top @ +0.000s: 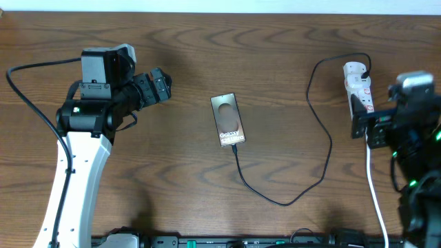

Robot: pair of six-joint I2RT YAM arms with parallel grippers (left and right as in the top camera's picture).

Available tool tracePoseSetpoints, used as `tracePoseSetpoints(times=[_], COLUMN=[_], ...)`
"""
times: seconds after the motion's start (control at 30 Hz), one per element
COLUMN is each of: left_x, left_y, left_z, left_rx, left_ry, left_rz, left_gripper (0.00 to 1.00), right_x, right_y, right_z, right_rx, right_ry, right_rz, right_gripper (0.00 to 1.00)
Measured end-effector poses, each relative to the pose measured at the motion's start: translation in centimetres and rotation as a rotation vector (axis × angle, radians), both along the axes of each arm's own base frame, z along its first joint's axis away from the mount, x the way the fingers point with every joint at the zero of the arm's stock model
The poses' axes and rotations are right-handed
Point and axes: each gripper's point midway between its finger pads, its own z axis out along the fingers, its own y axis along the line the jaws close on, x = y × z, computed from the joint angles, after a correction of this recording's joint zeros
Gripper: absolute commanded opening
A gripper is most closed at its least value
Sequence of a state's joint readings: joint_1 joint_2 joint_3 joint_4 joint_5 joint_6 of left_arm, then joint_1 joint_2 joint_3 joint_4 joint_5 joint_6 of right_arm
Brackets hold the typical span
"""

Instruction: Plug charger to phone and switch on socket

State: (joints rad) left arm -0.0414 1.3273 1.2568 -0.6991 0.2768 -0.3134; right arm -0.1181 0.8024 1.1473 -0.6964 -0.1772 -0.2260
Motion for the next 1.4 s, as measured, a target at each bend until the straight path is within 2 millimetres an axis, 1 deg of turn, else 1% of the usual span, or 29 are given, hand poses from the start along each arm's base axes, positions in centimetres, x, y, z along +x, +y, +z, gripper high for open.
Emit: tracePoseSetpoints(times=[0.2, 0.37, 0.47, 0.67, 0.83, 0.9, 0.93, 1.03, 1.4], left_x=[0.0, 0.0, 0.0, 0.0, 0.0, 0.0, 0.0, 0.0, 0.0], left_y=[0.0, 0.0, 0.0, 0.0, 0.0, 0.0, 0.0, 0.0, 0.0], left_z=[0.0, 0.0, 0.0, 0.0, 0.0, 0.0, 0.0, 0.0, 0.0], left_rx=[-0.001, -0.001, -0.001, -0.001, -0.001, -0.001, -0.001, -0.001, -0.001], left_ry=[0.0, 0.0, 0.001, 0.0, 0.0, 0.0, 0.0, 0.0, 0.0], left_rz=[0.0, 0.0, 0.0, 0.0, 0.0, 0.0, 0.0, 0.0, 0.0], left_gripper=[1.0, 1.0, 1.0, 1.0, 1.0, 0.99, 1.0, 1.0, 1.0], right_x=[-0.5, -1.1, -1.6, -2.5, -2.8, -2.9, -2.9, -2.9, -3.0], right_y=[-0.1, 0.5, 0.6, 1.0, 1.9, 2.1, 2.1, 2.2, 2.2], right_z=[-4.7, -6.4, -8.2, -13.0, -15.6, -16.8, -17.1, -16.6, -16.5], right_rx=[-0.023, -0.04, -0.046, -0.047, -0.045, -0.042, -0.042, -0.044, -0.044], right_ry=[-0.107, -0.272, -0.33, -0.36, -0.416, -0.404, -0.4, -0.423, -0.425], right_rz=[-0.011, 0.008, 0.014, 0.028, 0.065, 0.074, 0.075, 0.077, 0.078], right_gripper=[0.99, 0.99, 0.99, 0.99, 0.99, 0.99, 0.99, 0.99, 0.99])
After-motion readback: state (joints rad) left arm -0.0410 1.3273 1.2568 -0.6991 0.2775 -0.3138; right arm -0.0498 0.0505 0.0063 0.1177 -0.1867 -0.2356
